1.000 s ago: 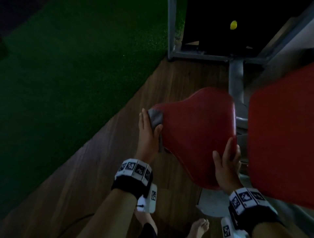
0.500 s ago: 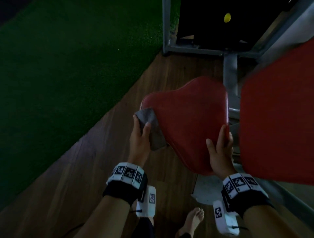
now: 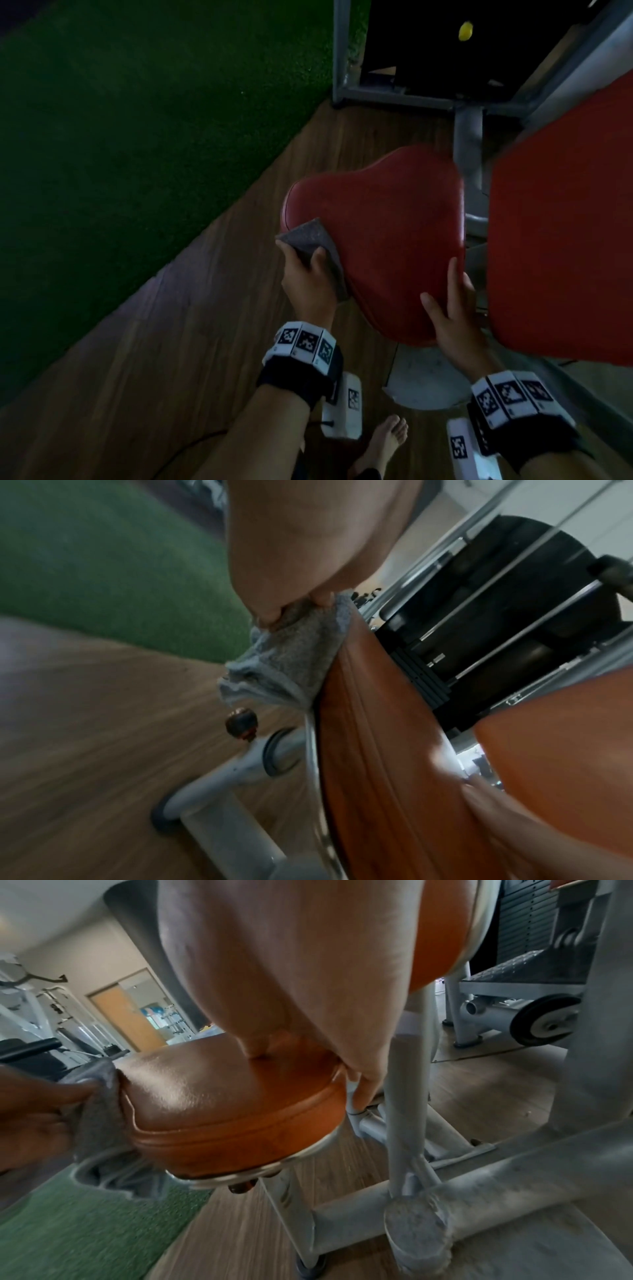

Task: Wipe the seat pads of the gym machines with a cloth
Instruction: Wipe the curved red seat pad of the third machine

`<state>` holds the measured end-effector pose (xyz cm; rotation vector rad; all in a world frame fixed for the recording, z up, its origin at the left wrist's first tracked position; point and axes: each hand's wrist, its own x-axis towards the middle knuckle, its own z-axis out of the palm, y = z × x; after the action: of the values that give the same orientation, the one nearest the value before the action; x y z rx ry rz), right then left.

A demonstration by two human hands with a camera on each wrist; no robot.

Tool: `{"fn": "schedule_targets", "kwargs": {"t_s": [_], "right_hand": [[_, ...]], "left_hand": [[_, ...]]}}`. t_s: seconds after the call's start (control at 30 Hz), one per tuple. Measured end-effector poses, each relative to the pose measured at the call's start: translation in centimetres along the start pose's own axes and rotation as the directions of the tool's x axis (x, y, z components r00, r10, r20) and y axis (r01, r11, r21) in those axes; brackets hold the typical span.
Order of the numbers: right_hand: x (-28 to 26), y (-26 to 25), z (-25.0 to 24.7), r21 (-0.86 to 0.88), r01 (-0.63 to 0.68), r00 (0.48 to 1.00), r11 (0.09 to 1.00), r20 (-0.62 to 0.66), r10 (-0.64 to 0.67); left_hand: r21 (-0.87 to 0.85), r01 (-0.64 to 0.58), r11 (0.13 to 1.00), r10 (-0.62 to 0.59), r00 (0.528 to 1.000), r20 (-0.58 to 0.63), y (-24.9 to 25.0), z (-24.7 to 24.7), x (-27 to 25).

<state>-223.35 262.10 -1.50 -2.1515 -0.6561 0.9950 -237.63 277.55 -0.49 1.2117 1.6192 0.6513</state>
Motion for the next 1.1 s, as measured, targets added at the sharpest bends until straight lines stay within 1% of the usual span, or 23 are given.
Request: {"fn": "schedule_targets", "kwargs": {"t_s": [0.07,0.13,0.23,0.27,0.3,0.4,0.43,0.5,0.53,0.6,0.7,0.77,0.87,0.97,1.0,1.03,1.07,1.1], "right_hand": [[-0.1,0.2,0.1,-0.013,0.014,1.000,1.000,-0.007,-0.014],[-0.1,0.3,0.0,-0.026,0.024,1.000,0.999,-0.018,-0.024],[-0.1,0.4,-0.1,-0.041,0.025,0.999,0.999,-0.024,-0.026],[-0.1,0.5,-0.1,-0.045,0.026,0.999,0.999,-0.021,-0.027],[-0.1,0.6,-0.2,-0.052,0.029,0.999,0.998,-0.019,-0.030],[0.1,0.8,-0.4,-0.072,0.038,0.999,0.997,-0.008,-0.038],[0.2,0.9,-0.4,-0.073,0.039,0.999,0.997,-0.009,-0.040],[0.2,1.2,-0.5,-0.069,0.042,0.999,0.997,-0.012,-0.043],[0.3,1.3,-0.5,-0.064,0.043,0.999,0.997,-0.013,-0.044],[0.4,1.5,-0.6,-0.057,0.039,0.999,0.998,-0.016,-0.040],[0.5,1.8,-0.7,-0.037,0.045,0.999,0.998,-0.015,-0.046],[0.5,1.8,-0.8,-0.017,0.053,0.998,0.998,-0.014,-0.053],[0.5,1.8,-0.8,-0.024,0.066,0.998,0.998,-0.017,-0.066],[0.4,1.8,-0.8,-0.022,0.070,0.997,0.997,-0.019,-0.071],[0.4,1.8,-0.8,-0.026,0.074,0.997,0.997,-0.020,-0.075],[0.4,1.8,-0.7,-0.033,0.077,0.997,0.996,-0.020,-0.078],[0.4,1.9,-0.7,-0.039,0.079,0.997,0.996,-0.020,-0.080],[0.4,1.9,-0.7,-0.040,0.077,0.997,0.996,-0.018,-0.078]], "left_hand": [[0.020,0.005,1.000,-0.005,1.000,0.004,0.5,0.3,-0.5],[0.051,0.002,0.999,-0.004,0.999,0.035,0.2,0.9,-2.3],[0.017,-0.005,1.000,0.002,0.987,0.158,-1.3,1.8,-5.1],[0.017,0.006,1.000,-0.009,0.985,0.173,-1.4,1.8,-5.2],[0.017,0.013,1.000,-0.016,0.986,0.167,-1.3,1.8,-4.8],[0.002,0.040,0.999,-0.040,0.996,0.078,-0.1,1.6,-2.9],[-0.015,0.029,0.999,-0.028,0.998,0.060,0.3,1.6,-2.5],[-0.009,0.000,1.000,0.000,0.998,0.067,0.4,1.8,-2.7],[-0.003,-0.005,1.000,0.006,0.996,0.085,0.0,2.0,-3.3],[0.013,-0.016,1.000,0.013,0.986,0.163,-0.8,2.2,-5.0],[0.021,0.004,1.000,-0.010,0.953,0.302,-2.1,2.2,-6.4],[0.025,-0.006,1.000,-0.002,0.944,0.331,-2.7,2.3,-7.1],[0.033,-0.093,0.995,0.075,0.926,0.370,-2.9,1.9,-8.6],[0.002,-0.111,0.994,0.100,0.905,0.413,-3.0,1.8,-8.3],[0.012,-0.127,0.992,0.112,0.913,0.391,-2.8,1.8,-7.6],[0.023,-0.151,0.988,0.134,0.929,0.344,-2.7,1.9,-6.6],[0.013,-0.157,0.988,0.146,0.947,0.287,-2.6,2.0,-5.5],[-0.025,-0.134,0.991,0.137,0.961,0.242,-2.3,2.1,-4.5]]}}
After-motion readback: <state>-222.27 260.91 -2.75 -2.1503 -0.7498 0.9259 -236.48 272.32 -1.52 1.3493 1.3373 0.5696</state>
